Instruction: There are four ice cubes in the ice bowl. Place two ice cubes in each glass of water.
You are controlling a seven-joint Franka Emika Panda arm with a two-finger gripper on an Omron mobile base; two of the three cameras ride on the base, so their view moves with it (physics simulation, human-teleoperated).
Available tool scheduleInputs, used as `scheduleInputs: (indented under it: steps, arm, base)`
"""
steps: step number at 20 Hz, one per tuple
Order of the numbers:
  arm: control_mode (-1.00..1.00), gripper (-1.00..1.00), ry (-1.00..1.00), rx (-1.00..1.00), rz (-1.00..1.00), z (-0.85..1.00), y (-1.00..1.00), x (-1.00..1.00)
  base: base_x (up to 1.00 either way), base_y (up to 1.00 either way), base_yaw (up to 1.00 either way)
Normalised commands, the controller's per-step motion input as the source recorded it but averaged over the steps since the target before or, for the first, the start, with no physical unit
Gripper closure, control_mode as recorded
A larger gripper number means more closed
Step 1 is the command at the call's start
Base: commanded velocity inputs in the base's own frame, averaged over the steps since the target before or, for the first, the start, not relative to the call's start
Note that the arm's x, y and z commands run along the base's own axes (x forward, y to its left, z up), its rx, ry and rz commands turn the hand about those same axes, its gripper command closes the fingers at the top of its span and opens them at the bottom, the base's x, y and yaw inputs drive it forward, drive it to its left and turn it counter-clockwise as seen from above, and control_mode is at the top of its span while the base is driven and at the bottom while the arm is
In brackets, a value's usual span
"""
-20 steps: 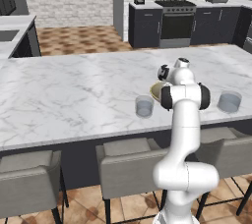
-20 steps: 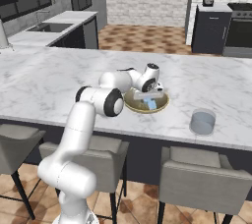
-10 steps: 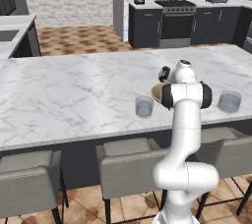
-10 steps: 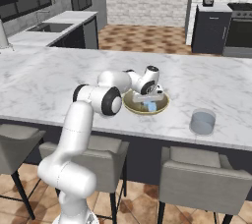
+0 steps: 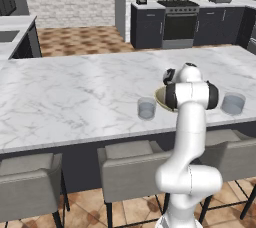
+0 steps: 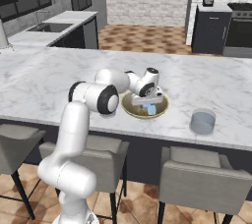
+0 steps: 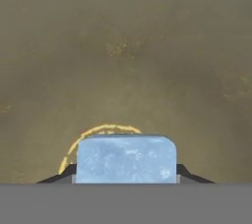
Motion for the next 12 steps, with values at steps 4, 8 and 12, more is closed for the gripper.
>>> scheduleInputs:
  steps: [4,8,12]
  arm:
    - [-1.0,1.0,0.0,0.0,0.05,-0.05,0.0,-0.38]
    - [-1.0,1.0,0.0,0.0,0.04,-0.01,0.0,-0.24]
    - [-1.0,1.0,-0.11,0.03,0.0,0.0,0.0,0.01]
  base:
    - [0.0,0.0,0.0]
    - [0.0,0.0,0.0]
    - [0.0,0.0,0.0]
